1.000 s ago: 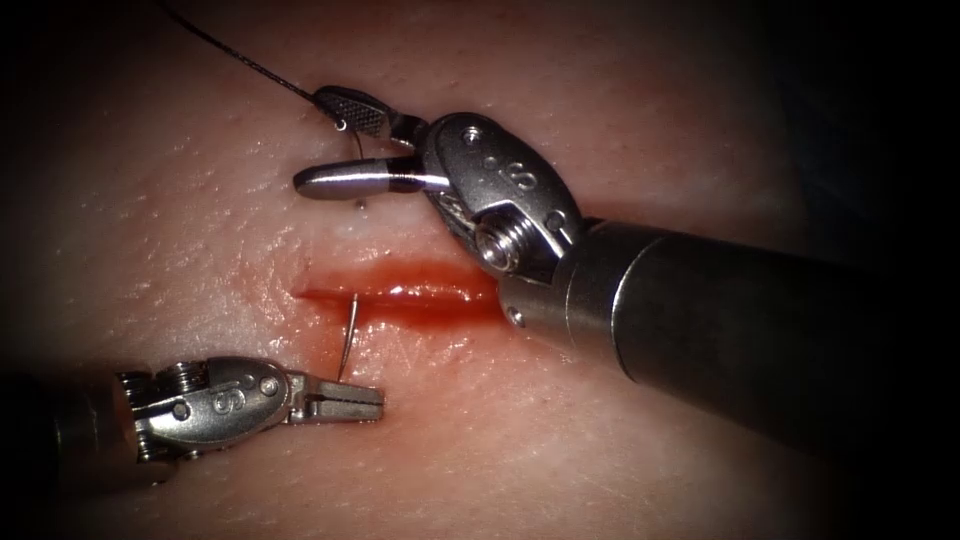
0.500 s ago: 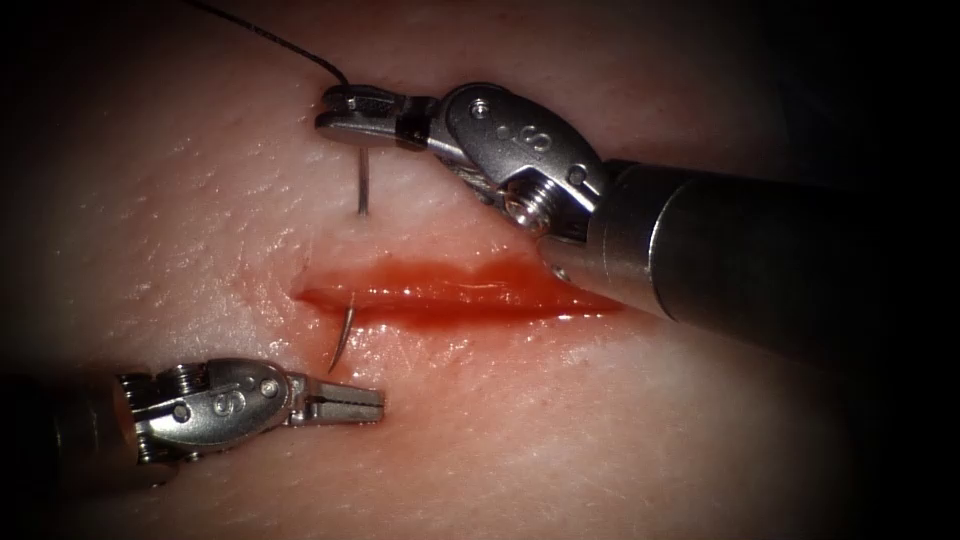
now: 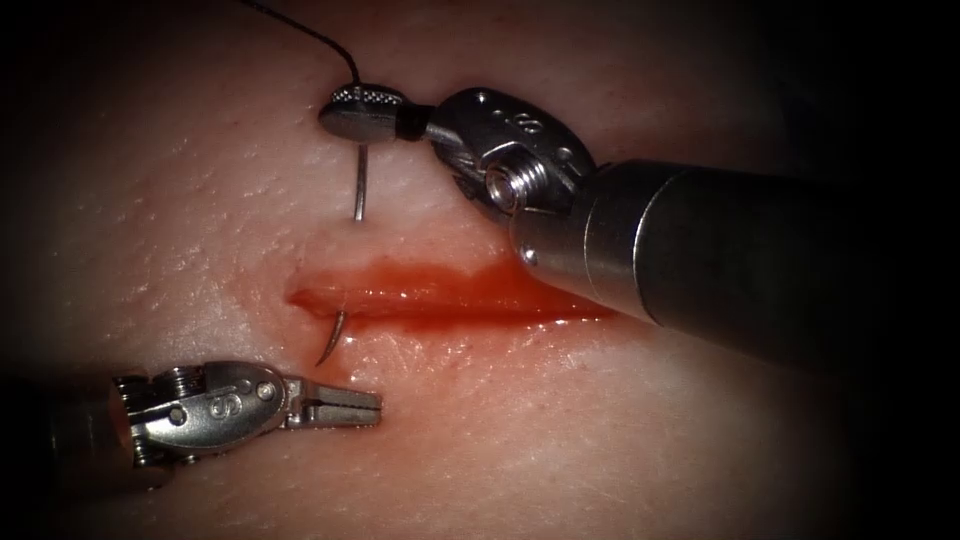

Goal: Wound Closure
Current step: Se the right gripper to insert the needle through the top of the skin

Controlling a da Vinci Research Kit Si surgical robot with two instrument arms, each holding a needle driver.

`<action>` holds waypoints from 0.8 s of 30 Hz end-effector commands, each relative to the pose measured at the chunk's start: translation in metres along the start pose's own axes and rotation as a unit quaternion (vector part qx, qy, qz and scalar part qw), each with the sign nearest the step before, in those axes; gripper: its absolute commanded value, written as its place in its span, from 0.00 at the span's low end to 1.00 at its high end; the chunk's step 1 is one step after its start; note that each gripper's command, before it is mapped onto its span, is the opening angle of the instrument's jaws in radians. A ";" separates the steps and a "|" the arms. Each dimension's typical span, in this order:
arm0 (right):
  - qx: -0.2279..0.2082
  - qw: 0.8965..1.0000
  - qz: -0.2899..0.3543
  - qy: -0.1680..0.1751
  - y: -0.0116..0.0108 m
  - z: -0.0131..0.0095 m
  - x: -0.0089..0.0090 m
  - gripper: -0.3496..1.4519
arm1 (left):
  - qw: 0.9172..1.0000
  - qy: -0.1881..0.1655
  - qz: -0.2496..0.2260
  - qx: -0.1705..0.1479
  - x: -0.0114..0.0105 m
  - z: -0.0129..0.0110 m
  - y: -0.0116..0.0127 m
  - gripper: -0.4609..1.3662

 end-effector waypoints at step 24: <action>0.017 0.999 -0.031 0.013 0.0008 0.0011 -0.0035 0.16 | 1.000 0.000 0.000 -0.004 -0.0001 -0.0002 0.0000 0.06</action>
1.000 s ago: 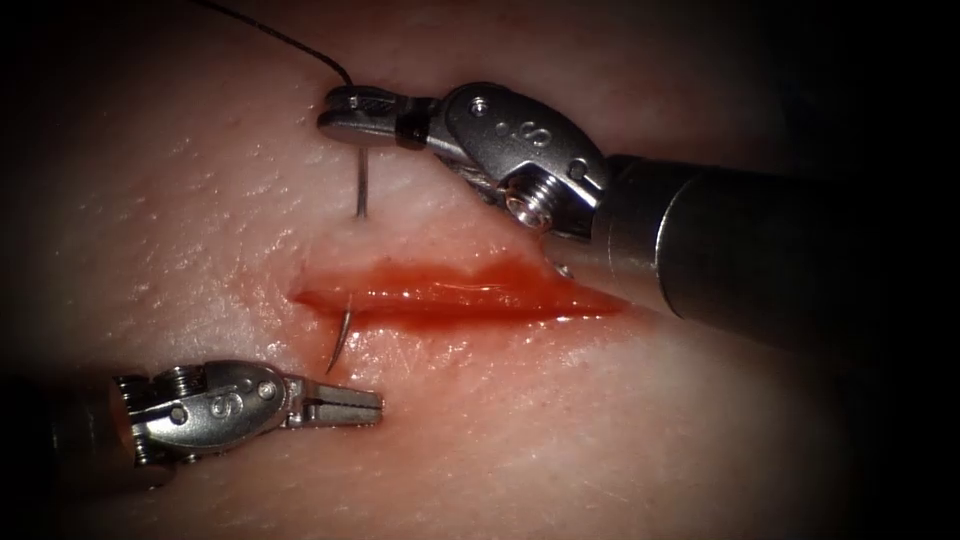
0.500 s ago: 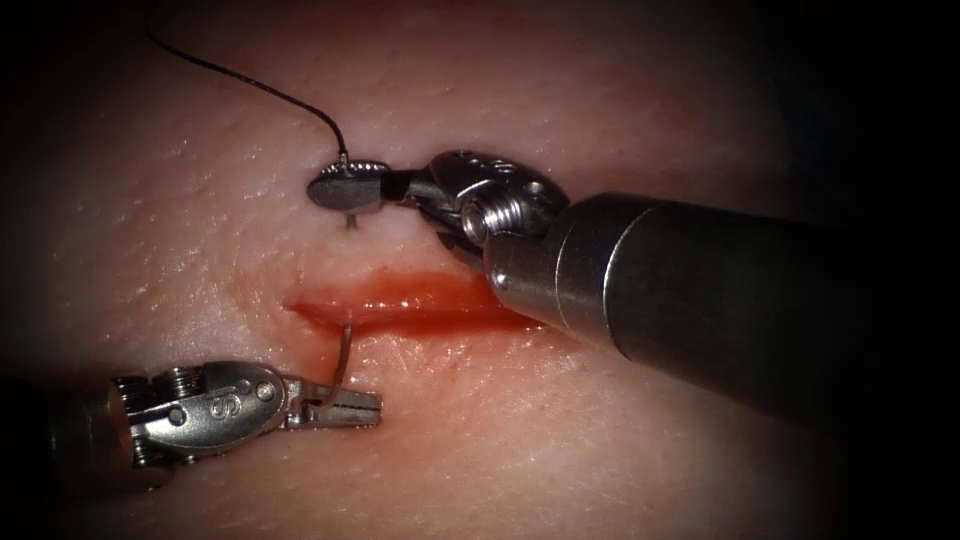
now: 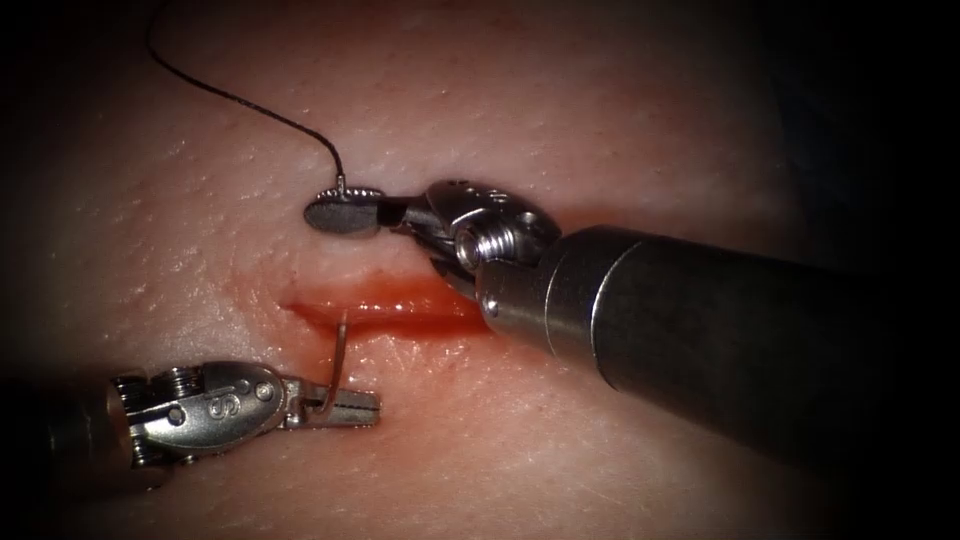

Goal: Wound Closure
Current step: Se the right gripper to insert the needle through the top of the skin

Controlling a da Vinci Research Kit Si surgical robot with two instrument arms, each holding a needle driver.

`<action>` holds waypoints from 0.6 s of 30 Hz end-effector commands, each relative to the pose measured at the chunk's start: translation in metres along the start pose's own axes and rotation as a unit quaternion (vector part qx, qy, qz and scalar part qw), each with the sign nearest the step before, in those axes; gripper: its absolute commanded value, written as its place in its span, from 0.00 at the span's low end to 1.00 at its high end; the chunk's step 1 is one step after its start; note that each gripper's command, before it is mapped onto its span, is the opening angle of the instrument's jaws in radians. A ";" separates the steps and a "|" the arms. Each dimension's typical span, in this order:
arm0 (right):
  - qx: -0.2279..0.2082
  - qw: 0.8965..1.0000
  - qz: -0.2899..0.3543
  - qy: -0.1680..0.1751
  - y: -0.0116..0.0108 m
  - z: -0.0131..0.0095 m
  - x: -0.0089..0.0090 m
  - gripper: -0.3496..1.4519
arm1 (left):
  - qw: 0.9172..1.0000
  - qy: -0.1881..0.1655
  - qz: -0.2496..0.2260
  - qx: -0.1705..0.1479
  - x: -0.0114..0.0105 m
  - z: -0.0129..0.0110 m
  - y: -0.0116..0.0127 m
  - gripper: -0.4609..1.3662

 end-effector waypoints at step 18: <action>-0.044 0.974 -0.220 0.020 0.0032 -0.0013 0.0044 0.67 | 1.000 0.001 0.011 -0.002 0.0001 -0.0005 0.0000 0.12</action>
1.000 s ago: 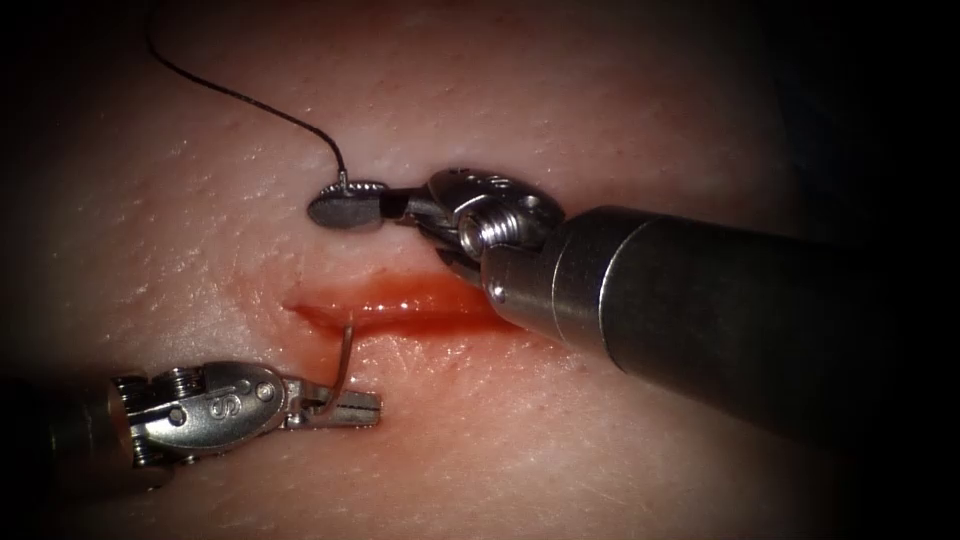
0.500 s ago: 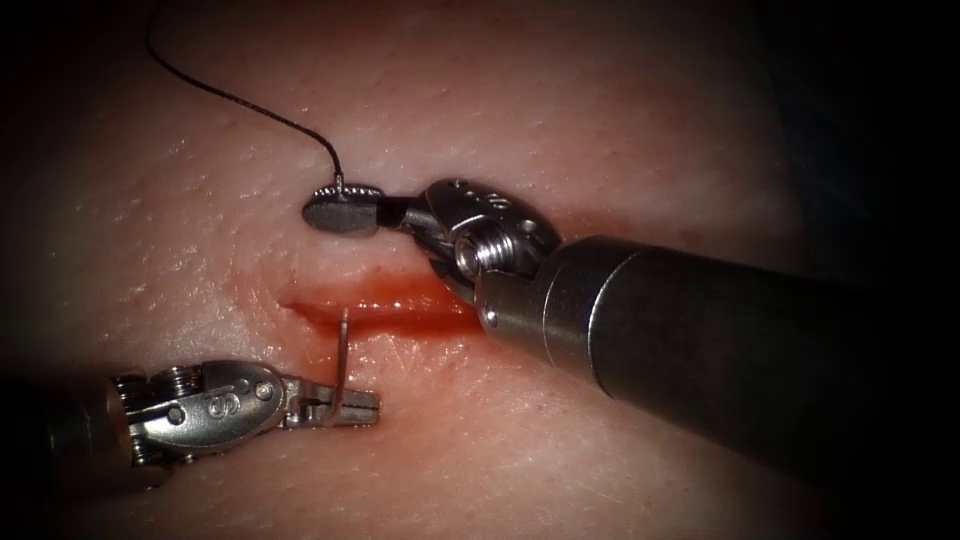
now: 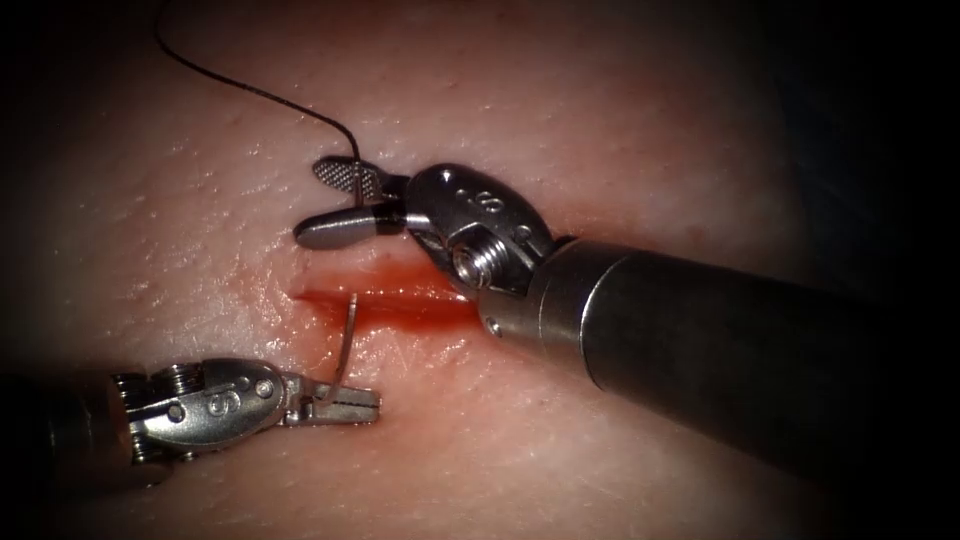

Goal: Wound Closure
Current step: Se the right gripper to insert the needle through the top of the skin

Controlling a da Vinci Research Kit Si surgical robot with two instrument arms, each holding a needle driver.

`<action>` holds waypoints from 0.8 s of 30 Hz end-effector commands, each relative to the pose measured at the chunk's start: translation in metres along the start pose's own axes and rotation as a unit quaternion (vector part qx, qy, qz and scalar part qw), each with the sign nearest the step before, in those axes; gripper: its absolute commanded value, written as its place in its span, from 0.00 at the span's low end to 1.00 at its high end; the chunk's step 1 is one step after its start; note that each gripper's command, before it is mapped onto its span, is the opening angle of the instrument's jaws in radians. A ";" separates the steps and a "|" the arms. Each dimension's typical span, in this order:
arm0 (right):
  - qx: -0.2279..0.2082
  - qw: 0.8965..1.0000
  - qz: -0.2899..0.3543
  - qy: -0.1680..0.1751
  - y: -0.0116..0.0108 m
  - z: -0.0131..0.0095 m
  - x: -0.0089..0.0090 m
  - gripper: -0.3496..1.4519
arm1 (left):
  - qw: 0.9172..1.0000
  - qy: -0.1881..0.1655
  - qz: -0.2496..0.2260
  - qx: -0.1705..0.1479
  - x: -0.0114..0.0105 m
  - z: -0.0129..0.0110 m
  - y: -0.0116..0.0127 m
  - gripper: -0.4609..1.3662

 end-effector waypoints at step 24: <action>-0.011 1.000 -0.019 0.002 0.0009 -0.0026 0.0013 0.60 | 0.994 0.024 0.065 0.082 0.0014 -0.0048 0.0001 0.52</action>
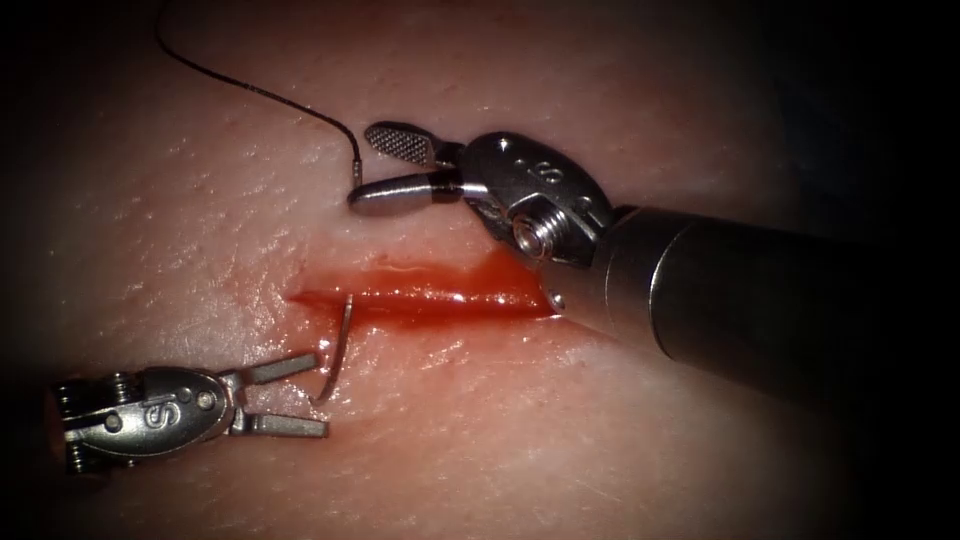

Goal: Wound Closure
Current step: Se the right gripper to insert the needle through the top of the skin

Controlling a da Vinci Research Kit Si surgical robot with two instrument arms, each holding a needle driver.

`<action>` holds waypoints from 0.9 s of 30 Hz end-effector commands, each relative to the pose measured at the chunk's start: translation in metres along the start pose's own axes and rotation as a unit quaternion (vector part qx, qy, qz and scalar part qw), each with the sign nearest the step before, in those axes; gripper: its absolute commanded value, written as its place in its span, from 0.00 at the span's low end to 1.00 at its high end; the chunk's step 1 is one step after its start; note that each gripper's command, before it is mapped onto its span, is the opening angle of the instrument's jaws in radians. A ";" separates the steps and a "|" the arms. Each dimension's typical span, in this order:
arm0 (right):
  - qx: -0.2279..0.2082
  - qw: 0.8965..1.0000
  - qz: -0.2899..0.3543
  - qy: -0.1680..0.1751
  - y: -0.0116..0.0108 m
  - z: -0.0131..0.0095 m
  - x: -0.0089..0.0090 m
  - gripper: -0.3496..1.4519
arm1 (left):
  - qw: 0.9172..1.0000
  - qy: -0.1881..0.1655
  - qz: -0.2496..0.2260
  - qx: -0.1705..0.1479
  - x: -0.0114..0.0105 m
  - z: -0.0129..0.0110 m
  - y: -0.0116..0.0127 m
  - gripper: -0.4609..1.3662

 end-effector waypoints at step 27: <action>0.002 1.000 -0.012 0.000 -0.0002 -0.0008 -0.0017 0.54 | 0.989 0.071 0.129 -0.011 0.0067 0.0010 0.0006 0.74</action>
